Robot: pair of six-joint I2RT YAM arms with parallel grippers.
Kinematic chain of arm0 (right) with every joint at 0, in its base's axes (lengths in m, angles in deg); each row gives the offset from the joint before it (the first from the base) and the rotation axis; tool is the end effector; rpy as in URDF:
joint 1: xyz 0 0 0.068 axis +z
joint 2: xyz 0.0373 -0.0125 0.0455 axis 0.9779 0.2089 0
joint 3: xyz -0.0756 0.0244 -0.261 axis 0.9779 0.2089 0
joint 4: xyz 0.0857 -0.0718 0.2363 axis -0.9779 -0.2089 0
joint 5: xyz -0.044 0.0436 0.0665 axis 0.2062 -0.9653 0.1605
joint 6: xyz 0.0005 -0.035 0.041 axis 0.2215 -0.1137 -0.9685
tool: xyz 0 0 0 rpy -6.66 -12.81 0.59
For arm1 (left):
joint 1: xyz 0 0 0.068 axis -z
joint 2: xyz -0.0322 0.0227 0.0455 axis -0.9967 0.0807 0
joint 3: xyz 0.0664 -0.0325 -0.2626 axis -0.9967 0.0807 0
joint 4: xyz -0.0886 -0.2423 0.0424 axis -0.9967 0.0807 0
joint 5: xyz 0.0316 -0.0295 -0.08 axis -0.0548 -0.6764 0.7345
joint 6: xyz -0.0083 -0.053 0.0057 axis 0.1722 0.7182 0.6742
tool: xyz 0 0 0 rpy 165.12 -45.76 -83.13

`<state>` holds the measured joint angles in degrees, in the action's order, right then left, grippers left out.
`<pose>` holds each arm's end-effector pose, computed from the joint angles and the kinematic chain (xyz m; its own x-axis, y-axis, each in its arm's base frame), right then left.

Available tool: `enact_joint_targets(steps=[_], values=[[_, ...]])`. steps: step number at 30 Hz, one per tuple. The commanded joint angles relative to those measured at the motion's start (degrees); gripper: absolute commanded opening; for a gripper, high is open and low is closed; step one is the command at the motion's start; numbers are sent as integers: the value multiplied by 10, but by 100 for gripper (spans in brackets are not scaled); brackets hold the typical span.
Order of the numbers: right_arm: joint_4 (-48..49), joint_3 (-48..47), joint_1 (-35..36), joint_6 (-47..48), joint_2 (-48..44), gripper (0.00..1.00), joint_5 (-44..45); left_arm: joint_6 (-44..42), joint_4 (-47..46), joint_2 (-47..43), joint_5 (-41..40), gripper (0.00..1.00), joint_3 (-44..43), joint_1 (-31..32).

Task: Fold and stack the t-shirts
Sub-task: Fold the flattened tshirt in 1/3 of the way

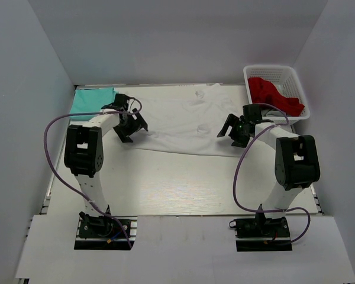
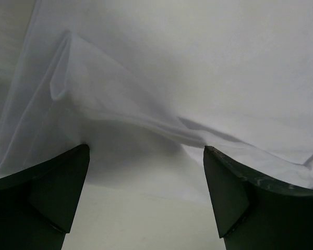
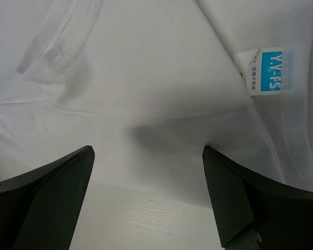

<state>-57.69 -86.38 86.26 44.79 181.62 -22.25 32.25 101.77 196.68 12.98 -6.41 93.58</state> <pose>0.3540 0.0587 0.1762 -0.8111 0.4082 -0.4189 0.2076 0.8704 0.4464 0.3925 -0.0607 0.1689 -0.8233 -0.5305 -0.2016 -0.4606 0.8322 -0.3088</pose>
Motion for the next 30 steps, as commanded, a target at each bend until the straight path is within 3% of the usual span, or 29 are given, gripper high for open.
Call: enact_joint_targets(steps=[1,9,13,17,26,30], values=[[14,10,-1,18,0,90,-2,7,-36,-9,-16,100,-41,1],[-15,-17,-4,36,19,90,26,-5,-20,72,-73,100,-140,-13],[-42,-57,-8,45,40,90,34,-10,18,171,-106,100,-257,-24],[-39,-64,-7,43,45,90,24,-16,46,199,-98,100,-325,-29],[-17,-47,-5,49,5,90,17,-54,21,45,-126,100,-264,-17],[-18,-37,-6,59,-28,90,44,-69,-43,-60,-113,100,-135,-3]])
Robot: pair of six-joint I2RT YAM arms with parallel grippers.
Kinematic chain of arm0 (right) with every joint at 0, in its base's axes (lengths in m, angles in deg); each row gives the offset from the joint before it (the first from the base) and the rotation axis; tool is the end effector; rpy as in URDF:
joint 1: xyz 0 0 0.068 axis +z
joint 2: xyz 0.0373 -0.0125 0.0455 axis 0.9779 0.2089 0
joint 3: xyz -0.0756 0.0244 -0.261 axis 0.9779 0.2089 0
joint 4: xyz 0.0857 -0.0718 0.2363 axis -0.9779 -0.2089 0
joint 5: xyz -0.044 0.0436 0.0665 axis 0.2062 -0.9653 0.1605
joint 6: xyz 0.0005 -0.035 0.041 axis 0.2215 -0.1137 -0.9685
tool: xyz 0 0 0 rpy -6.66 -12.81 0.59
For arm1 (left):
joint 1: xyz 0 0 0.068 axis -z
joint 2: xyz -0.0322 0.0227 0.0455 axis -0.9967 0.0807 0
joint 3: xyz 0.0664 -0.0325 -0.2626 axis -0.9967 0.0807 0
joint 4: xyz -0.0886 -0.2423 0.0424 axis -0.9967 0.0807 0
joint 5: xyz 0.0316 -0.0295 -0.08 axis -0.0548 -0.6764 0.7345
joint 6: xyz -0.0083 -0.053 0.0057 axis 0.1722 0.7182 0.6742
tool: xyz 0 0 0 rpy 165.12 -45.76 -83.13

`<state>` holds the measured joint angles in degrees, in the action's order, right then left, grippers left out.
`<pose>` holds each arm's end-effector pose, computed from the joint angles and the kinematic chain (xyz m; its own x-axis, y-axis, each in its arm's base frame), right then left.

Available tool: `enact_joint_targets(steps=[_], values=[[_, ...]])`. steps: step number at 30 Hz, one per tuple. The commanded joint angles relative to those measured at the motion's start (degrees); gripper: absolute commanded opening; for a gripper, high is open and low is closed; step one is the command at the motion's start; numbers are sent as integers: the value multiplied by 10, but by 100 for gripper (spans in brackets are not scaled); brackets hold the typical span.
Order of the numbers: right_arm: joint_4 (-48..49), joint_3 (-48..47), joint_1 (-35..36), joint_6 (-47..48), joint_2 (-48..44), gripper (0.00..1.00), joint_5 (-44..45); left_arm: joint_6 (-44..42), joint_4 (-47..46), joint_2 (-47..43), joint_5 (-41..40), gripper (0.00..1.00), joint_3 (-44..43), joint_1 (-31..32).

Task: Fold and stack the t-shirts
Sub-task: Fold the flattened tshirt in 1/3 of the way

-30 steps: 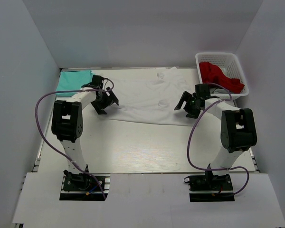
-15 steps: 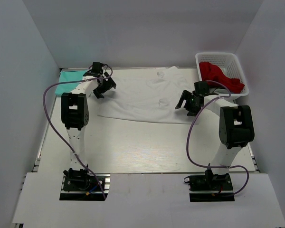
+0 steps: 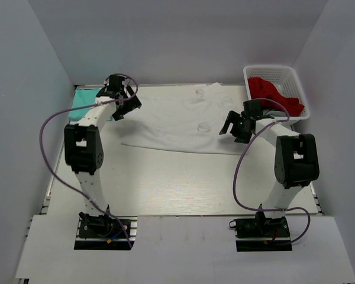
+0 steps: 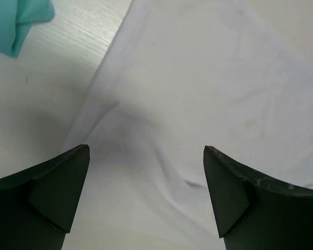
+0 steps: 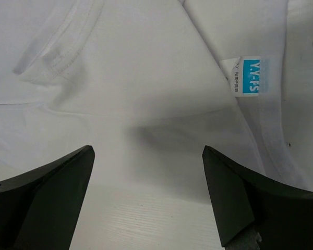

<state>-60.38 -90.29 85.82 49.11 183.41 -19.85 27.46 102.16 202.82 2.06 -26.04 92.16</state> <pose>0.3658 0.0560 0.1822 -0.8155 0.3521 -0.4593 0.1771 0.9074 0.3811 0.4555 -0.0515 0.2257 -0.7152 -0.4980 -0.4904 -0.4183 0.8671 -0.2704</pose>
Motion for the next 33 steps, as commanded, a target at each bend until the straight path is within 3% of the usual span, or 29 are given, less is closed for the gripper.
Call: enact_joint_targets(steps=[1,4,7,15,19,23,29,33], values=[[12,7,-1,18,-49,90,22,-21,-57,-139,-4,100,91,11],[25,17,-2,22,-55,90,37,-8,-98,-184,45,100,207,22],[27,16,-4,11,-41,90,56,-15,-143,-181,97,100,266,27],[26,65,-8,-23,-23,90,41,-15,-129,-126,100,100,305,27],[24,145,-6,-31,-41,90,28,-15,-102,-131,100,100,345,27],[51,250,0,-56,-149,90,19,6,-81,-189,46,100,438,27],[22,380,6,-48,-315,90,28,32,-57,-312,61,100,580,27],[-39,372,13,-34,-438,90,9,62,7,-456,45,100,596,27]])
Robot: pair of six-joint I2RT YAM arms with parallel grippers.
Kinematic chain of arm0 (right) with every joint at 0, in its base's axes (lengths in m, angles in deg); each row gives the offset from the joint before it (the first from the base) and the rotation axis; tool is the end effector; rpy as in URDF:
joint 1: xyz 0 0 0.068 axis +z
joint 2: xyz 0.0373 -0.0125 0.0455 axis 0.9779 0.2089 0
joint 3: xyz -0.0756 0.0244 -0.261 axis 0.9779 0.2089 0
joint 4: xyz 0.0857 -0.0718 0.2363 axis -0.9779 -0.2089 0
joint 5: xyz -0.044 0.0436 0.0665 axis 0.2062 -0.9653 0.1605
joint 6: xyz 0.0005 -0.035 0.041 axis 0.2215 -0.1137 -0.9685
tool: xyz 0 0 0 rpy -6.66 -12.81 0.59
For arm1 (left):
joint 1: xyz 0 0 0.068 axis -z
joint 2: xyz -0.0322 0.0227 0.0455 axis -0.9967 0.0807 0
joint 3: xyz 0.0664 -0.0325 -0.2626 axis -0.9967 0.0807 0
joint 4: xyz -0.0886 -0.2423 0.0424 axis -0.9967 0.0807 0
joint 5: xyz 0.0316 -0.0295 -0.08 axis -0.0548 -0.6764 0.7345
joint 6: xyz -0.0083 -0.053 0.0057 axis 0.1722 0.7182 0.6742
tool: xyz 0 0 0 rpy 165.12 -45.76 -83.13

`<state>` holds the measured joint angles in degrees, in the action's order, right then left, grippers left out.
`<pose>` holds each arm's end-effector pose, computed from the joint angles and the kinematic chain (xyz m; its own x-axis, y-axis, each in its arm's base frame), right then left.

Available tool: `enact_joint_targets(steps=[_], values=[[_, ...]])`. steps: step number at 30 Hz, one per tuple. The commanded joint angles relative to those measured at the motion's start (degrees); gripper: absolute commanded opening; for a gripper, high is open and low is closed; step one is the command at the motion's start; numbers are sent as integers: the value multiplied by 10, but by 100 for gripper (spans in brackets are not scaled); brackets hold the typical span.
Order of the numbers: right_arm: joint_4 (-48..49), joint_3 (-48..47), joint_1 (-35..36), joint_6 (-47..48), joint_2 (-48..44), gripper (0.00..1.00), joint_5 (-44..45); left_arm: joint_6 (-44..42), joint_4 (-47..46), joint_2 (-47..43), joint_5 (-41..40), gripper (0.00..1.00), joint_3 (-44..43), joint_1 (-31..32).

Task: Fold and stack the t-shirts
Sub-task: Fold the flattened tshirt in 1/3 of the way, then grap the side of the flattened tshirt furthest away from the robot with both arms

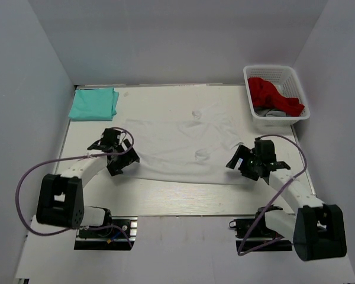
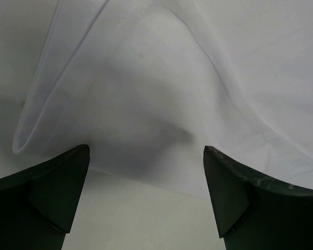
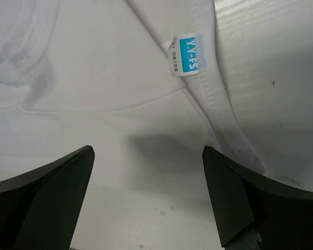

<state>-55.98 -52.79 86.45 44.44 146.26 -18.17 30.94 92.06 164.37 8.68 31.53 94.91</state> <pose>0.2056 0.0351 0.1663 -0.7619 0.4243 -0.4894 0.2182 0.8795 0.4229 0.2452 -0.0426 0.1652 -0.8099 -0.5014 -0.3043 -0.4225 0.8586 -0.2902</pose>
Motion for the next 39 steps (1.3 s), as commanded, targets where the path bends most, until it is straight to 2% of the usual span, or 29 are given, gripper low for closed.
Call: enact_joint_targets(steps=[1,4,7,9,11,12,13,15,16,19,21,25,26,28,32,35,36,38,39], values=[[-91,-8,8,17,-77,90,-27,28,118,-96,-22,100,12,0],[-146,-82,10,55,-107,90,-32,33,124,-148,-51,100,-29,0],[-137,-139,12,79,-94,90,-40,22,97,-157,-85,100,-82,-6],[-97,-178,12,88,-66,90,-48,22,92,-108,-102,100,-131,-12],[-81,-200,12,89,-21,90,-32,12,92,-59,-152,100,-193,-12],[-59,-238,12,92,-9,90,-28,12,92,1,-176,100,-218,-12],[-51,-251,12,90,31,90,-17,5,114,35,-194,100,-278,-17],[-37,-312,12,103,58,90,-1,5,130,101,-234,100,-332,-17],[-36,-326,11,105,89,90,7,-5,130,161,-234,100,-379,-24],[-34,-426,12,119,190,90,25,-23,138,265,-222,100,-462,-41],[-45,-496,12,128,245,90,32,-29,144,307,-207,98,-502,-48],[-74,-613,17,156,358,90,29,-29,112,387,-163,95,-540,-65],[-87,-635,15,162,415,90,33,-40,105,401,-154,93,-548,-65],[-120,-707,18,172,447,90,40,-40,96,440,-139,93,-576,-65],[-113,-761,18,174,524,90,47,-46,81,475,-118,91,-589,-70],[-104,-795,17,179,554,90,49,-51,75,480,-111,80,-583,-70],[-106,-808,19,181,581,90,50,-59,75,480,-102,71,-583,-70],[-115,-846,18,179,600,90,58,-59,69,480,-102,62,-556,-70],[-115,-853,19,179,620,90,63,-59,69,473,-96,53,-546,-70]])
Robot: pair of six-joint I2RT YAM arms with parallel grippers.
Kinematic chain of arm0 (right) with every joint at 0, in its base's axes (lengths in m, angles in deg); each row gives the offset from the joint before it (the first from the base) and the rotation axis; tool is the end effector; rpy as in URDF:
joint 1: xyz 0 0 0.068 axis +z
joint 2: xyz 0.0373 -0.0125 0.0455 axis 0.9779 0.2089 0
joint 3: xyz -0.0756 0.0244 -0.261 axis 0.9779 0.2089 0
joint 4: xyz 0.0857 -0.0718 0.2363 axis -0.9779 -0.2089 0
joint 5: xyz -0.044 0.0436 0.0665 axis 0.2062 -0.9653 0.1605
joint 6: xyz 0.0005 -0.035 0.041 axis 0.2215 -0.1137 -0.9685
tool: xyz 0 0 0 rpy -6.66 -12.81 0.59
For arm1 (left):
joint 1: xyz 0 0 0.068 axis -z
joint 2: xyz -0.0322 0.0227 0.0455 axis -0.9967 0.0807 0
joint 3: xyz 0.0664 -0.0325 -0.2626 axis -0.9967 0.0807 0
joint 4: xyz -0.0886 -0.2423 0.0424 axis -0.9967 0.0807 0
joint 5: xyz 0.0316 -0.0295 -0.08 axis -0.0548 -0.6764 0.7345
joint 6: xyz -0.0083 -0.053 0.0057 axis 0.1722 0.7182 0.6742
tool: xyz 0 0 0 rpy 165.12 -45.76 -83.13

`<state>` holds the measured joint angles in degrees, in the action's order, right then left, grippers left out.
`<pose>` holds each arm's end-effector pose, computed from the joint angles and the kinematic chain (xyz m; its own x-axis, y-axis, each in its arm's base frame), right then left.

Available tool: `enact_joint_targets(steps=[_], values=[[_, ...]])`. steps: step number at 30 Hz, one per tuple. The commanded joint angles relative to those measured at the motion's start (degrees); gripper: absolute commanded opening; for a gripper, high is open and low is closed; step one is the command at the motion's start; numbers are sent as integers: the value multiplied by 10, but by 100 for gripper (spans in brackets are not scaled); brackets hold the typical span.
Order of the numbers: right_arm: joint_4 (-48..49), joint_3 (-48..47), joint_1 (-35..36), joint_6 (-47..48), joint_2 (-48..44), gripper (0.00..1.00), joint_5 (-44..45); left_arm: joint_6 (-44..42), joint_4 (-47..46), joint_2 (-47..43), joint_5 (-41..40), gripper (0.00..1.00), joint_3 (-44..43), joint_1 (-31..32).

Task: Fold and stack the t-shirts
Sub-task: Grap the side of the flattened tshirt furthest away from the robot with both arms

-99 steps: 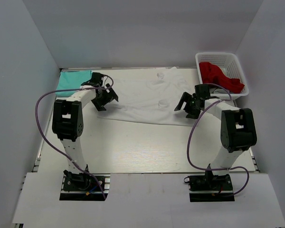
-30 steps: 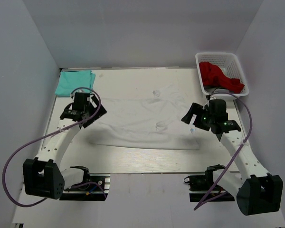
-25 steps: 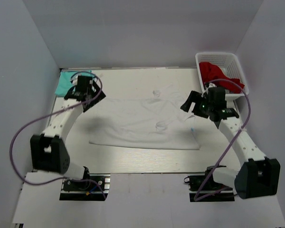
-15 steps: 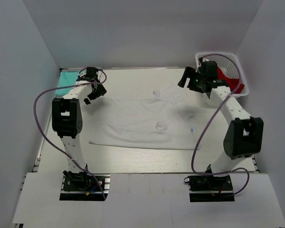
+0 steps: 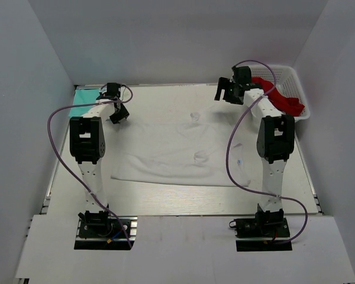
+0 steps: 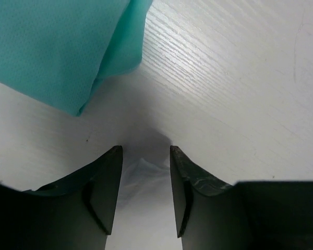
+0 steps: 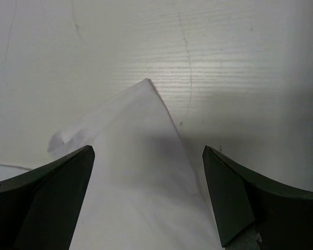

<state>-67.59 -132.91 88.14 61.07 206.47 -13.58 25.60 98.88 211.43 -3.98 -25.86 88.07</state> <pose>0.4967 0.0909 0.2387 -0.6894 0.1526 -0.7081 -0.0213 0.9729 0.2304 0.4749 -0.0159 0.1611 -0.7100 -0.5119 -0.4835 -0.5207 0.8440 -0.1289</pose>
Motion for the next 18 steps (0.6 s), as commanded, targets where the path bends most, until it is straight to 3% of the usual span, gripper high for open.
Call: enact_joint_targets(steps=[1,9,12,16,18], values=[[2,-64,3,10,26,90,43,-6,1,-3,30,51,39,-2],[16,-90,18,20,65,90,97,-13,-12,-41,2,51,113,10],[19,-102,25,23,84,90,105,-13,-1,-26,11,41,108,10],[46,-116,34,23,113,90,101,-8,5,-12,11,3,108,10],[50,-120,40,25,124,90,97,-8,5,-12,18,0,116,10]])
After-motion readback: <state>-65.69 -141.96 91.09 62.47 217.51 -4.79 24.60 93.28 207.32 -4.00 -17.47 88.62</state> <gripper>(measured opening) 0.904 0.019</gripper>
